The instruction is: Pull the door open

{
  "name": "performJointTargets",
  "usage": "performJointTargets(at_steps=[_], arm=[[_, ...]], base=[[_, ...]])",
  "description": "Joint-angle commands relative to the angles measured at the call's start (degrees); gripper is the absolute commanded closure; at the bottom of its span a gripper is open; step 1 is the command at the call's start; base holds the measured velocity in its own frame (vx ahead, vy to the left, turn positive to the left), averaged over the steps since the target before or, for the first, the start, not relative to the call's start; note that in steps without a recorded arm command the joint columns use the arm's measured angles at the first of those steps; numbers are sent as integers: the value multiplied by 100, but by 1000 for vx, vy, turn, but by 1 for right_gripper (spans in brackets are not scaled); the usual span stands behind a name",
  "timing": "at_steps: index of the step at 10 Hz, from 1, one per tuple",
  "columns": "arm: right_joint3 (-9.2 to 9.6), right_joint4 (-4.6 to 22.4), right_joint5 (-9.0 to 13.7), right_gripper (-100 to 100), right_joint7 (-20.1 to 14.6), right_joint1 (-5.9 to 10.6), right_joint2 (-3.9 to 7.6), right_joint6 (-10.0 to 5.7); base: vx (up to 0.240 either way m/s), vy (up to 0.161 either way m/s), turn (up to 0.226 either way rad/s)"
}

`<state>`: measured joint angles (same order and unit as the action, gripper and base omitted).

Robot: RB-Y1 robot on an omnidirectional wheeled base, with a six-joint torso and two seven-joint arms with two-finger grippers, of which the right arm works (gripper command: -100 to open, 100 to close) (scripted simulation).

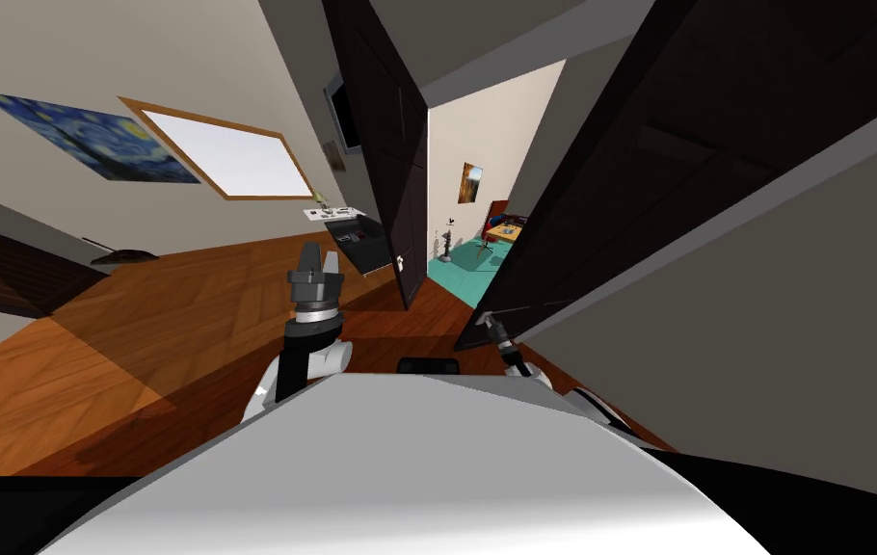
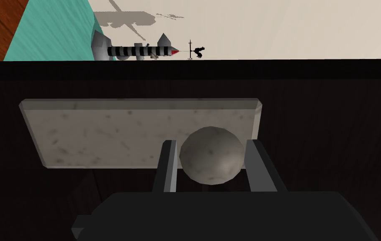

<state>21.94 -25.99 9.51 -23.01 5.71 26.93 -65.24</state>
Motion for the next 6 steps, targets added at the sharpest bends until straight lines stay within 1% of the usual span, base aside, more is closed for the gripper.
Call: performJointTargets(at_steps=[1,2,3,4,5,6], arm=[[118,88,-49,100,-87,-13,30,-179],[76,56,-33,100,-43,0,7,-96],[132,139,-16,100,-87,-69,49,-256],[155,181,2,100,-111,-105,83,-348],[181,228,23,100,-137,-144,121,-452],[194,253,34,100,-151,-165,141,-506]], base=[[-144,-115,19],[-67,-47,11],[-160,-60,214],[-214,-92,277],[-208,-90,220],[-163,-102,126]])
